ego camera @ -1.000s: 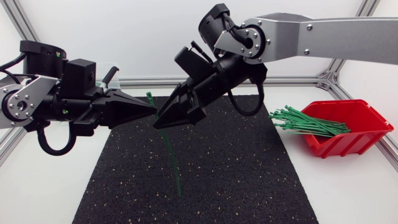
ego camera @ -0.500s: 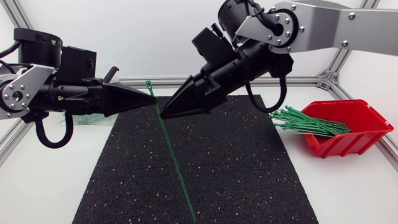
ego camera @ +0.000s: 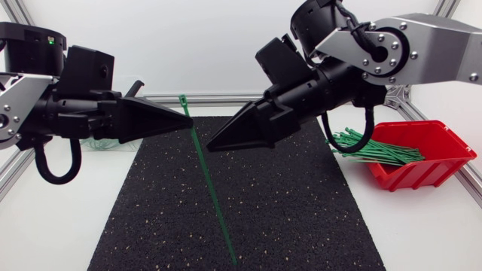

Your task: Take a green cable tie from the red box, thread the tail through the head to close it, then place it in the transparent bin on the left.

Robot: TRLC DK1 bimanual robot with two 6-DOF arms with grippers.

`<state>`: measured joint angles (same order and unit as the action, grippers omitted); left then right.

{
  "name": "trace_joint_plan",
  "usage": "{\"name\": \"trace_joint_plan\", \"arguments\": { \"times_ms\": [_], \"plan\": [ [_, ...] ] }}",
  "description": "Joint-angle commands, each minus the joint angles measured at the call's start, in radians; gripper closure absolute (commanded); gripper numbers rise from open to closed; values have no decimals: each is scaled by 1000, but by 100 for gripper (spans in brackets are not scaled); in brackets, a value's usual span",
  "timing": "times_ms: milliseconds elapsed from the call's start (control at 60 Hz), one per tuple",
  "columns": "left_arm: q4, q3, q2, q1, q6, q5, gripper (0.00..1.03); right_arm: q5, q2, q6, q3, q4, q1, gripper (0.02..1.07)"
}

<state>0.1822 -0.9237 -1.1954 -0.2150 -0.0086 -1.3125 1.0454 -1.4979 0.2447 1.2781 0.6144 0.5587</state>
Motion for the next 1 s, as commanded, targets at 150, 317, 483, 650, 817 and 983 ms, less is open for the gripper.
{"name": "trace_joint_plan", "arguments": {
  "times_ms": [150, 317, 483, 650, 817, 983],
  "plan": [
    [-27, 72, 49, -26, -37, -13, 100, -2, 19, -39, -28, -47, 17, 53],
    [-55, 86, 54, -30, -45, -2, 100, -4, 21, -61, -36, -77, 43, 63],
    [-135, 94, 49, -27, -111, -1, 100, -4, 7, -76, -45, -105, 60, 73],
    [-237, 115, 40, -24, -191, -1, 100, -4, 8, -81, -48, -117, 61, 85],
    [-348, 138, 37, -23, -277, -1, 100, -2, 18, -82, -56, -128, 61, 93],
    [-441, 160, 34, -23, -350, -1, 100, 2, 31, -85, -69, -145, 60, 101]
  ]
}}
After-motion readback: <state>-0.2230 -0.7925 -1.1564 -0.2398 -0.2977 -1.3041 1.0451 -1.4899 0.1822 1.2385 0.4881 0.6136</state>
